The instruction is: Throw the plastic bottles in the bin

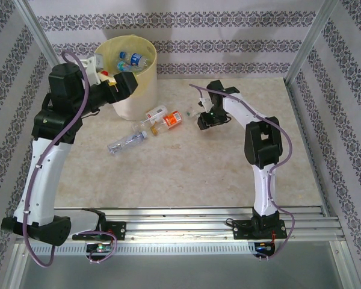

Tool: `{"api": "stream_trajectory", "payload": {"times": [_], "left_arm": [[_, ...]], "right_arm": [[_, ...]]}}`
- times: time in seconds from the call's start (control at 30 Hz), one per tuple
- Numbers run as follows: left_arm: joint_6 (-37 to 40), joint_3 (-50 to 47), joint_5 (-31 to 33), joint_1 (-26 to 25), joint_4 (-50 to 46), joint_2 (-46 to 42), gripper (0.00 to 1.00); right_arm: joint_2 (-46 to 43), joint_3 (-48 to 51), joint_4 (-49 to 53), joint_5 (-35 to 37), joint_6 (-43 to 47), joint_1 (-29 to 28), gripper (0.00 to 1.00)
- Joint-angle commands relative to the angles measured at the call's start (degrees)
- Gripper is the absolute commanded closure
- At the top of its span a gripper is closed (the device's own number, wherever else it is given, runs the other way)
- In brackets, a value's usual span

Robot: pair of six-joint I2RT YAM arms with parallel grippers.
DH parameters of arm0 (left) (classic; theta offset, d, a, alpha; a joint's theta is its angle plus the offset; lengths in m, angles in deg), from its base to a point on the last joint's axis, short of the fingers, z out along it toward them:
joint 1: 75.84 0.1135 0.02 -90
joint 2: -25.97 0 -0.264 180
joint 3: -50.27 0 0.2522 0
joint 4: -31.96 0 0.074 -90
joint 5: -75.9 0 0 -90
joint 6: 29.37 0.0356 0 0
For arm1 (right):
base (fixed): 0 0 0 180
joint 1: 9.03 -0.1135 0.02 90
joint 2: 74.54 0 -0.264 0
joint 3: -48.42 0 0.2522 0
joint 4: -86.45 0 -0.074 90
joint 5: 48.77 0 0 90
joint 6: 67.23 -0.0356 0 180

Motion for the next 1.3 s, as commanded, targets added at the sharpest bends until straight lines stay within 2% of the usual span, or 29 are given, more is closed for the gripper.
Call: {"api": "stream_trajectory", "payload": {"times": [0.0, 0.27, 0.67, 1.0, 1.27], "left_arm": [[-2.29, -0.77, 0.2, -2.17, 4.65, 0.35, 0.0], [-4.86, -4.41, 1.21, -6.69, 7.71, 2.45, 0.0], [-12.05, -7.85, 1.35, -12.9, 13.62, 7.96, 0.0], [-19.97, -10.09, -1.52, -15.14, 23.19, 12.02, 0.0], [-23.16, -9.4, 0.59, -16.79, 23.67, 15.06, 0.01]], "right_arm": [[-6.15, 4.23, -2.28, 0.23, -1.55, -0.5, 0.72], [-16.35, 11.58, -2.56, 1.33, -2.46, -0.58, 0.73], [-30.78, 14.1, -2.69, -2.2, -6.71, -1.82, 0.74], [-39.93, 15.69, -6.42, -7.71, -11.33, -4.55, 0.75], [-43.73, 17.65, -8.56, -9.87, -13.58, -8.88, 0.75]]}}
